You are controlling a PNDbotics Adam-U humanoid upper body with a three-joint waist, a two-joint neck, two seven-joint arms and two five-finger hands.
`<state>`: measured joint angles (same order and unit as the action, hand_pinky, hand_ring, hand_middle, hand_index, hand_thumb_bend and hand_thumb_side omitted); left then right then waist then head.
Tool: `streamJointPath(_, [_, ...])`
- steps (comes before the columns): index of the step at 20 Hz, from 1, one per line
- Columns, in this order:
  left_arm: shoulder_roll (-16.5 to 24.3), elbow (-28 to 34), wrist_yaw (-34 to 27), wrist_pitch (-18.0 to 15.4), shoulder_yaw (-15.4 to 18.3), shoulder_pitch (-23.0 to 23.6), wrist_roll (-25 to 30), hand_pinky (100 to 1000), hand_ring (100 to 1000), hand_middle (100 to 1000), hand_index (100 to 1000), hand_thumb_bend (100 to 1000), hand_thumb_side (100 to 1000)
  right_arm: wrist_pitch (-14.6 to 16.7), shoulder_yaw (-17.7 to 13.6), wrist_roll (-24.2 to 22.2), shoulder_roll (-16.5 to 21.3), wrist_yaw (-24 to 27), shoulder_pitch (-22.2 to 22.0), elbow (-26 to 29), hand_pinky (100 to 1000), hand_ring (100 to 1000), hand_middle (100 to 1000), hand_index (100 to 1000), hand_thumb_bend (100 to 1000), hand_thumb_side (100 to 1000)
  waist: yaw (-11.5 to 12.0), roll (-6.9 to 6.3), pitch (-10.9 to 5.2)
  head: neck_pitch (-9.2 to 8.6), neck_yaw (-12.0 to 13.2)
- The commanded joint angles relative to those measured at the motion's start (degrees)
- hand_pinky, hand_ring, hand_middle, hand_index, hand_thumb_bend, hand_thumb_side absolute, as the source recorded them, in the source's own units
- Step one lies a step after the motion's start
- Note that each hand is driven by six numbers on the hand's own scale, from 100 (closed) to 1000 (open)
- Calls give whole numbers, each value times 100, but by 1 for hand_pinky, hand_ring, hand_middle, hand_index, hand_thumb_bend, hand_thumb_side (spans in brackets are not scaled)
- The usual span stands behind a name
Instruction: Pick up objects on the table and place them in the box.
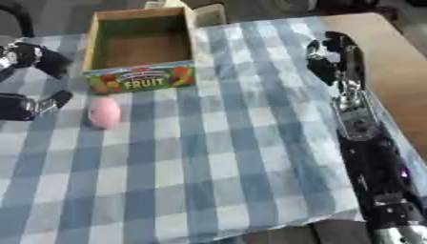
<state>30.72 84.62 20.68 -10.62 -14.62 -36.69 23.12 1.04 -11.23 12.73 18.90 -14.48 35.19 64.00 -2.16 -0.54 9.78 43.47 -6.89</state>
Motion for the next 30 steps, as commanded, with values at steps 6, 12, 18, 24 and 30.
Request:
streamJointPath(6, [-160, -629, 1208, -169, -305, -339, -298, 701, 637, 621, 787, 447, 337, 7, 16, -28, 70, -34, 57, 88, 488, 834, 708, 821, 100, 297, -28, -6, -121, 16, 9])
streamJointPath(12, [-385, -1077, 1757, -277, -441, -419, -495, 698, 638, 627, 793, 488, 365, 6, 16, -37, 64, -40, 53, 87, 488, 835, 708, 821, 100, 297, -47, -11, -115, 23, 20])
streamJointPath(18, [-540, -1444, 2071, -333, -432, -443, -563, 695, 637, 629, 795, 515, 389, 10, 18, -45, 52, -39, 43, 90, 489, 836, 708, 821, 100, 300, -52, -19, -114, 25, 26])
streamJointPath(24, [-648, -1761, 2329, -396, -387, -436, -621, 687, 629, 621, 783, 508, 334, 8, 16, -50, 57, -33, 33, 77, 489, 835, 707, 820, 100, 299, -56, -13, -105, 29, 22])
streamJointPath(30, [-676, -1807, 2429, -373, -323, -437, -810, 645, 572, 558, 722, 388, 177, 12, 14, -50, 53, -30, 25, 69, 488, 835, 707, 819, 100, 298, -49, -13, -100, 26, 12])
